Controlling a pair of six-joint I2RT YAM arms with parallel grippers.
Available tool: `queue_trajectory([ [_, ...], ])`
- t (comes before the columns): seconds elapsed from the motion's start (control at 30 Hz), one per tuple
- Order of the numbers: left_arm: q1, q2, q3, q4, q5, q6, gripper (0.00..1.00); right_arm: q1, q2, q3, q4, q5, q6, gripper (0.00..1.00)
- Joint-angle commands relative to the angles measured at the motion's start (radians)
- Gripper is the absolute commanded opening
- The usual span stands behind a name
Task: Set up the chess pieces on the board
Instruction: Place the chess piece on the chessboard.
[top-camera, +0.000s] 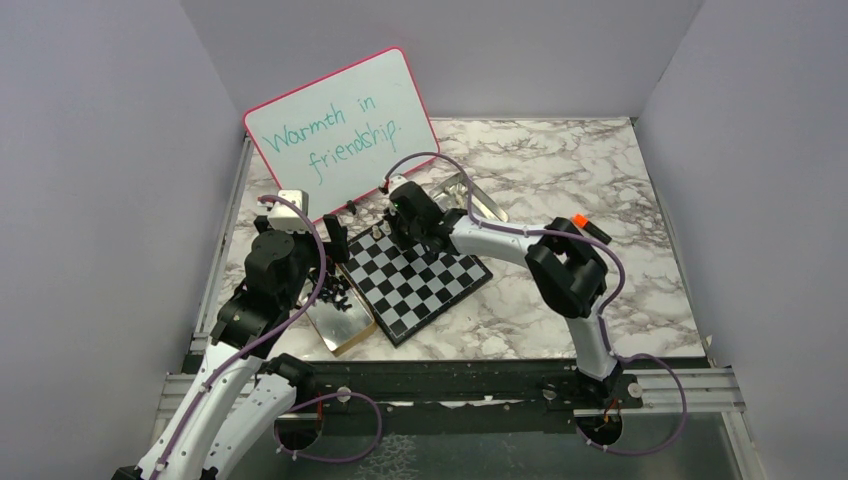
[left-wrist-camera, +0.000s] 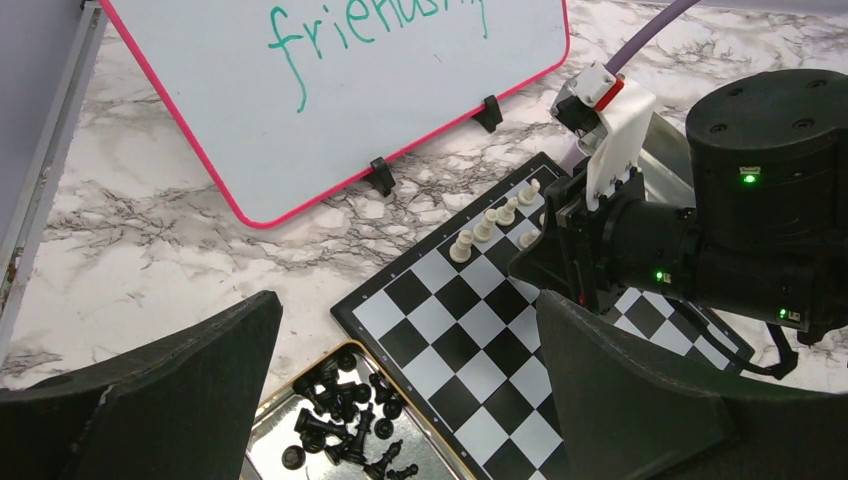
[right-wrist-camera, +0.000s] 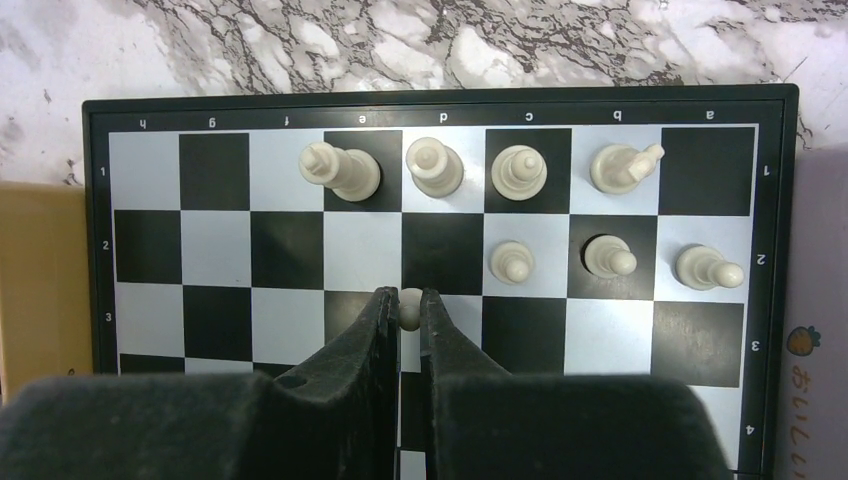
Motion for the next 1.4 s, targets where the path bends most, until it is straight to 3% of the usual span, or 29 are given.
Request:
queue_trajectory([
  [0.0, -0.003, -0.003, -0.01, 0.025, -0.002, 0.011, 0.99, 0.009, 0.027, 0.045, 0.037, 0.046, -0.004, 0.13],
  [0.9, -0.003, -0.004, -0.011, 0.025, 0.003, 0.011, 0.99, 0.009, 0.08, 0.093, 0.023, 0.093, -0.02, 0.15],
  [1.37, -0.003, -0.001, -0.011, 0.025, 0.004, 0.01, 0.99, 0.009, 0.073, 0.11, 0.003, 0.086, -0.019, 0.28],
])
